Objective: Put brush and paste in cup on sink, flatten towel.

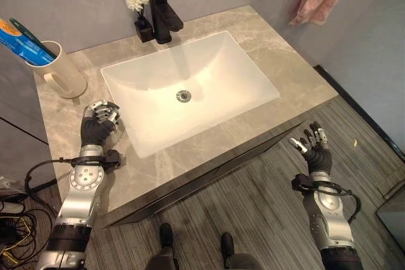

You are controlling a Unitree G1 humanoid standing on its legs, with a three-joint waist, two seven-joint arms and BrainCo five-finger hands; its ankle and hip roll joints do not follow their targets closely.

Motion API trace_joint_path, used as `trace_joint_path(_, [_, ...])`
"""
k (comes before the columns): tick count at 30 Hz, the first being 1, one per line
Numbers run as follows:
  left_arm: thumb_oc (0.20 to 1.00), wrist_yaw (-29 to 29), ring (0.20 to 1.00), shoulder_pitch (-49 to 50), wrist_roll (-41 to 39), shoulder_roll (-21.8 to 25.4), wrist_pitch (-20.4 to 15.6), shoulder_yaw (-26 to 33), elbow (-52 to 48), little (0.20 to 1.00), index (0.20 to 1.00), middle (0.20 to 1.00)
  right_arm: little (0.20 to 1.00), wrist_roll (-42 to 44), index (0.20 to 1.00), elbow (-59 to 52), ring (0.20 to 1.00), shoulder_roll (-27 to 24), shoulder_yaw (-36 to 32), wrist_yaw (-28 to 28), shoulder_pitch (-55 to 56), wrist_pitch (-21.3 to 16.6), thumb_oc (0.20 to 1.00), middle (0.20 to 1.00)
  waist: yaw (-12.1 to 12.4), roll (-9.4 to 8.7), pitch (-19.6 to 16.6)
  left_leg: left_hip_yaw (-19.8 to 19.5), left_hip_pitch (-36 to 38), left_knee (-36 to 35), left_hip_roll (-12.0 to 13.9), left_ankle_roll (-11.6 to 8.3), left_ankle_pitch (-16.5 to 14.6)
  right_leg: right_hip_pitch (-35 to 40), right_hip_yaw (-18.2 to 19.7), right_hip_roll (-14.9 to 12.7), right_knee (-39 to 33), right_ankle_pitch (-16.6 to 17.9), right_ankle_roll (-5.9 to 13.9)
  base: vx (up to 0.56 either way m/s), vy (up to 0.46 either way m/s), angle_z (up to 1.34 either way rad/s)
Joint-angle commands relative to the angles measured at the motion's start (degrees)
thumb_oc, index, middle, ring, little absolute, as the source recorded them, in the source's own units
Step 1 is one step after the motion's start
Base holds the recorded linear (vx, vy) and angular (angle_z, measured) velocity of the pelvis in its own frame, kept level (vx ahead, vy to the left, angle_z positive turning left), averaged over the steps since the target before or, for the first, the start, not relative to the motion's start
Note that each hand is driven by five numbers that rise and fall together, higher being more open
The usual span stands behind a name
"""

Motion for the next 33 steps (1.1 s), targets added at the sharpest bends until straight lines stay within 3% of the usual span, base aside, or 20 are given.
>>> trace_joint_path(1, [0.2,1.95,0.2,1.91,2.8,0.26,-0.81,3.97,2.97,0.2,0.2,0.2,1.0,-1.45,1.0,-1.84,1.0,-1.15,-4.12,0.47,-0.36,-1.31,1.0,1.0,1.37,-0.79,-1.39,-3.85,5.03,1.86,0.43,-0.66,-11.71,-1.36,-6.08,-3.26,3.54,-4.34,1.95,-0.03,-0.066,0.07])
trace_joint_path(11, [0.2,3.74,0.2,2.76,2.67,1.12,-0.41,7.74,4.66,0.2,0.2,0.2,1.0,-1.22,1.0,-1.86,1.0,-1.28,-5.05,0.64,0.12,-1.05,1.0,1.0,1.8,0.21,-2.11,-4.37,5.54,1.73,0.56,-1.22,-11.2,-0.42,-7.38,-2.9,3.39,-4.54,1.4,-0.01,-0.022,0.11])
trace_joint_path(17, [0.2,5.13,0.2,-1.27,2.9,4.81,-0.15,8.52,10.59,0.2,0.2,0.2,1.0,-0.88,1.0,-1.2,1.0,-1.38,-5.15,0.46,0.35,-1.46,1.0,1.0,1.08,0.68,-2.91,-3.83,6.37,1.34,0.81,-1.38,-11.09,0.2,-7.63,-2.77,2.98,-4.48,1.44,0.03,0.008,0.01])
trace_joint_path(33, [0.2,6.34,0.2,-8.48,1.56,13.34,0.58,7.97,20.91,0.2,0.2,0.2,1.0,-0.43,1.0,-0.98,1.0,-3.44,-5.1,-0.18,-0.03,-2.25,1.0,1.0,-1.09,0.64,-3.73,-1.96,4.8,1.78,-0.39,-0.06,-11.93,-2.04,-5.24,-4.64,2.14,-2.23,3.72,0.02,0.059,-0.09])
